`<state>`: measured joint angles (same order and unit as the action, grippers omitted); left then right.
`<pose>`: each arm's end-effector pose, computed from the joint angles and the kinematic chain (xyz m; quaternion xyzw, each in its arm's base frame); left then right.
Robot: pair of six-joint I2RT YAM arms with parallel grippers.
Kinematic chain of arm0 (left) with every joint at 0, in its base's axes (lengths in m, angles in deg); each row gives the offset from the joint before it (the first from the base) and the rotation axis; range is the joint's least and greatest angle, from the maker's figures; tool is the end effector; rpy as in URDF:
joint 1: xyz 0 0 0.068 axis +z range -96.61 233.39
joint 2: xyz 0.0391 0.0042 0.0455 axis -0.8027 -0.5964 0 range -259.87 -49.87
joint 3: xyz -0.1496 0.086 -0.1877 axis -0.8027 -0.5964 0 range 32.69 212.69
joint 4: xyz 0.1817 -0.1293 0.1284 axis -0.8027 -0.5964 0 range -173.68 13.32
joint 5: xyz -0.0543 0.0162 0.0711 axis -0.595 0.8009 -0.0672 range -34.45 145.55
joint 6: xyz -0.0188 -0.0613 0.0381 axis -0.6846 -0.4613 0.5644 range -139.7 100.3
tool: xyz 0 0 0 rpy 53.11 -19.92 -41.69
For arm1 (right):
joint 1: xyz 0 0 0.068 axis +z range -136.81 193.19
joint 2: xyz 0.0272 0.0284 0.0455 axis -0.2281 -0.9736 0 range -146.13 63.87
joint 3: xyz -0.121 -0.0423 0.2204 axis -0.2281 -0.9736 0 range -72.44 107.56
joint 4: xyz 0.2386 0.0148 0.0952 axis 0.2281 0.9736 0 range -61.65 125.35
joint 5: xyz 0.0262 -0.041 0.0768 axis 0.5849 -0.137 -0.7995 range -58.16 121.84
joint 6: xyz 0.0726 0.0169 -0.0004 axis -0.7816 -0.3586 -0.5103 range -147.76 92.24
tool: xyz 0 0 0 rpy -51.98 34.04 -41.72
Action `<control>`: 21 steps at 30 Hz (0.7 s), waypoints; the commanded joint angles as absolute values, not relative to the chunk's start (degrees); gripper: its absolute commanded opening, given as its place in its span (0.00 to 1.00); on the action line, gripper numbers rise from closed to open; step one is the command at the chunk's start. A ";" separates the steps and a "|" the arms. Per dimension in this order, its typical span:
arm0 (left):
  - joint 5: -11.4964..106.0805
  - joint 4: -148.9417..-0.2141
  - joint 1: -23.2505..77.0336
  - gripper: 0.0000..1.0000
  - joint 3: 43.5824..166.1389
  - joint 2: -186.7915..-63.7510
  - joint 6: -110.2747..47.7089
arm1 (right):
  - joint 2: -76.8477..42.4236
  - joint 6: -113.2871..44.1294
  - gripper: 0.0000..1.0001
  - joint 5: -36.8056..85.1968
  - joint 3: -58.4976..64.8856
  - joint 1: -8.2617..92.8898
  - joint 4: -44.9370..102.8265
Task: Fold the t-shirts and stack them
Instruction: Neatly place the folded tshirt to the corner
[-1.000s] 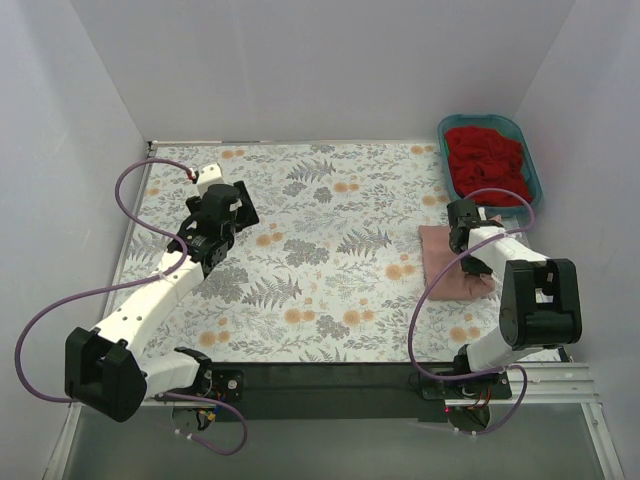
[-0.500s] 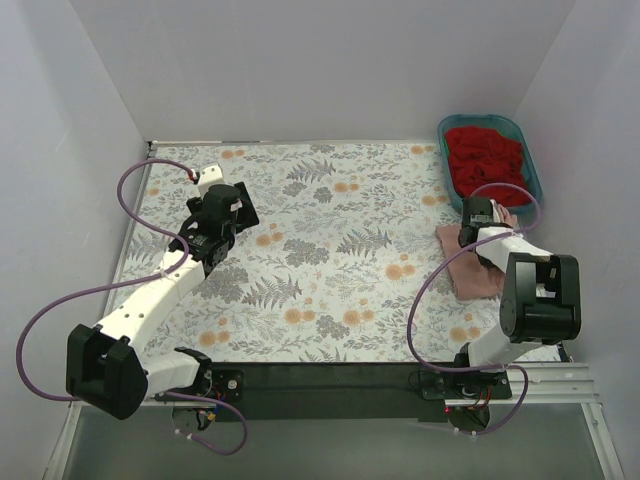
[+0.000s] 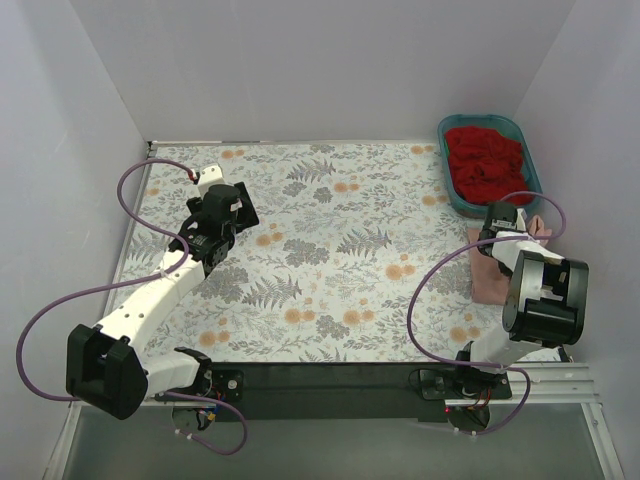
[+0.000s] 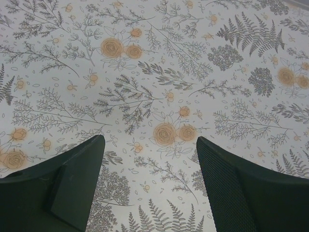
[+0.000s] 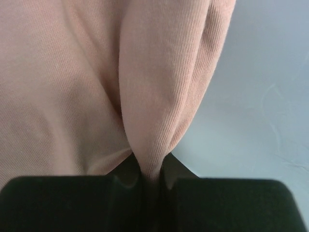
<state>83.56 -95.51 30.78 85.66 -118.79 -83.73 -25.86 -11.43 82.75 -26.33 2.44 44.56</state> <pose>0.2750 -0.0827 0.2604 -0.4090 0.7646 -0.1524 0.4743 0.2772 -0.1021 0.1384 0.0692 0.8762 -0.4585 0.1312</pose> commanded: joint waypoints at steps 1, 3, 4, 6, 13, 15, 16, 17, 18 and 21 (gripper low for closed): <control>84.03 -94.88 30.98 0.75 85.51 -118.68 -83.07 | -26.13 -11.15 0.01 85.80 -24.89 2.29 41.36; 84.03 -94.96 30.98 0.75 85.51 -118.77 -83.07 | -26.92 -11.15 0.10 86.94 -24.72 2.29 40.92; 84.03 -94.96 30.98 0.76 85.43 -118.86 -83.07 | -27.10 -11.15 0.14 87.03 -24.54 2.20 40.92; 83.94 -94.96 30.98 0.75 85.51 -118.95 -83.07 | -27.36 -11.24 0.20 87.21 -24.28 2.20 40.92; 83.85 -94.96 30.98 0.75 85.60 -119.04 -82.98 | -24.29 -13.61 0.52 89.14 -22.43 3.34 40.92; 83.85 -94.96 31.07 0.75 85.69 -119.04 -82.98 | -21.75 -14.58 0.56 88.44 -21.82 4.04 40.83; 83.77 -94.96 30.98 0.75 85.69 -119.04 -82.98 | -20.78 -14.93 0.57 88.00 -21.82 4.92 40.83; 83.68 -94.96 30.98 0.75 85.69 -119.04 -82.98 | -19.90 -15.80 0.58 86.95 -21.99 5.45 40.92; 83.68 -94.96 31.07 0.75 85.69 -119.04 -82.98 | -18.15 -16.07 0.59 86.16 -22.34 5.89 40.92; 83.77 -95.05 31.15 0.75 85.69 -118.95 -82.98 | -14.37 -17.92 0.62 78.63 -23.57 6.95 41.18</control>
